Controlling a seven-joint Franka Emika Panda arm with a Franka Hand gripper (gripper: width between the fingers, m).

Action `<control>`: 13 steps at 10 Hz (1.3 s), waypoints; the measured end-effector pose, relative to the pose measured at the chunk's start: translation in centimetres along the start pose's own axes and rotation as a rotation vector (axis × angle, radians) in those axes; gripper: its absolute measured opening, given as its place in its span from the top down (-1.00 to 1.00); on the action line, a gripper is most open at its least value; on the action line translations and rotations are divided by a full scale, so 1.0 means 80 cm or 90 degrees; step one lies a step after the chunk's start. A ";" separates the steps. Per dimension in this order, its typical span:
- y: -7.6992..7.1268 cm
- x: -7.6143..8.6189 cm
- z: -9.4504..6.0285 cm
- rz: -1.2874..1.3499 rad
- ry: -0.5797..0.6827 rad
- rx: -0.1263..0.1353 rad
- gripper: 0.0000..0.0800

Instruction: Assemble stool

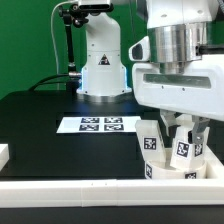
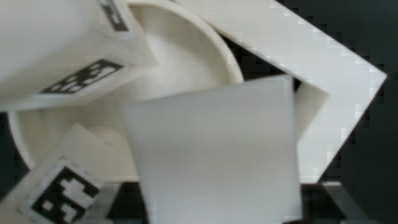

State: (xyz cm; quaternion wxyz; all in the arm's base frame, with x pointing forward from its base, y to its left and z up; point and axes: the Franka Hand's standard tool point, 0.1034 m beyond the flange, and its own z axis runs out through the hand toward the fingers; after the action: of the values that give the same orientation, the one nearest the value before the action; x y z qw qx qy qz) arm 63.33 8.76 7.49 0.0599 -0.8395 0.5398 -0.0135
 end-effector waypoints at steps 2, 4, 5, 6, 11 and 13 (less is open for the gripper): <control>0.000 0.000 0.000 0.078 -0.002 0.001 0.14; 0.000 -0.001 0.000 0.147 -0.003 0.002 0.14; -0.002 0.000 0.001 0.210 -0.004 0.013 0.14; -0.003 0.002 0.001 0.270 -0.005 0.036 0.14; -0.004 0.000 0.002 0.531 -0.036 0.083 0.14; -0.004 0.000 0.002 0.579 -0.044 0.083 0.14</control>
Offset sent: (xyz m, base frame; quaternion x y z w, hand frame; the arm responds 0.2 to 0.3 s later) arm 0.0000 0.0000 0.0000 0.0000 0.0000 0.1296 0.9916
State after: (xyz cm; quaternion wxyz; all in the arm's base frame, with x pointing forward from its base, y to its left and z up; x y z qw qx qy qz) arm 63.65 8.95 7.34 0.1309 -0.5120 0.8489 0.0083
